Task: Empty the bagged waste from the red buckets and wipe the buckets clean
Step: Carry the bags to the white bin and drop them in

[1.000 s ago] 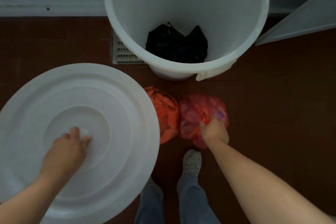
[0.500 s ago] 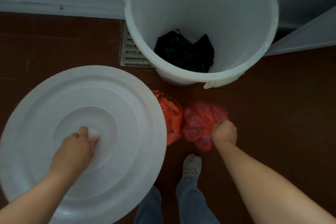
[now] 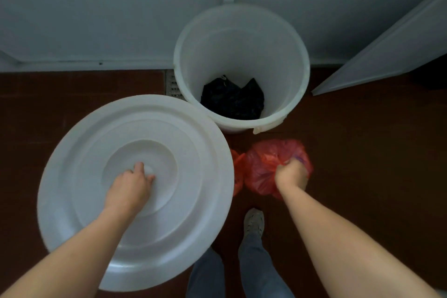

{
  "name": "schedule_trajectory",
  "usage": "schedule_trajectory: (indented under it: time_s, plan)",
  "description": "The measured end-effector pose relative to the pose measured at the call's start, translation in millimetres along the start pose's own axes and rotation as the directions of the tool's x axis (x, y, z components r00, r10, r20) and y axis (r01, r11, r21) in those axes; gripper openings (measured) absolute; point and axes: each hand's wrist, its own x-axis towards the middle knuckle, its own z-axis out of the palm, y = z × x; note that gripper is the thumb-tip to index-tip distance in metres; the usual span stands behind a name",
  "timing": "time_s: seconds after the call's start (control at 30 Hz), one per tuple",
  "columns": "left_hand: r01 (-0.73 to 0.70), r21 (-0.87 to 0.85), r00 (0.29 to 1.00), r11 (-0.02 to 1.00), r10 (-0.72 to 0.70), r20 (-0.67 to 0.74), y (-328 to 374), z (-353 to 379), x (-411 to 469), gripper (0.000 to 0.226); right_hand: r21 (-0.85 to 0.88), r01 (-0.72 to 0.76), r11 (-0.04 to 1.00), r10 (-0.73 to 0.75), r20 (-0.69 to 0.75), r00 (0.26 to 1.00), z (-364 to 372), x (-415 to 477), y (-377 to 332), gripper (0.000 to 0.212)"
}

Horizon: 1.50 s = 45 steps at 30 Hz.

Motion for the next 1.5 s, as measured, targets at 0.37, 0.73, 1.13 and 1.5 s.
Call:
schedule_trajectory:
  time_s: [0.37, 0.73, 1.13, 1.5]
  plan:
    - [-0.008, -0.023, 0.999, 1.000, 0.007, -0.038, -6, -93, -38, 0.044, 0.271, 0.040, 0.962, 0.001, -0.149, 0.989, -102, -75, -50, 0.011]
    - [0.032, -0.085, 0.996, 0.996, -0.039, -0.079, -13, -194, -67, 0.030, 0.305, 0.333, 0.892, -0.258, -0.261, 0.930, -188, -141, -154, 0.015]
    - [0.115, -0.139, 0.983, 0.984, -0.133, -0.124, -5, -260, -37, 0.031, 0.272, 0.544, 0.794, -0.469, -0.297, 0.832, -234, -104, -273, 0.010]
    - [0.257, -0.167, 0.948, 0.952, -0.282, -0.149, 26, -247, 56, 0.033, 0.131, 0.558, 0.820, -0.551, -0.083, 0.830, -185, 16, -325, 0.008]
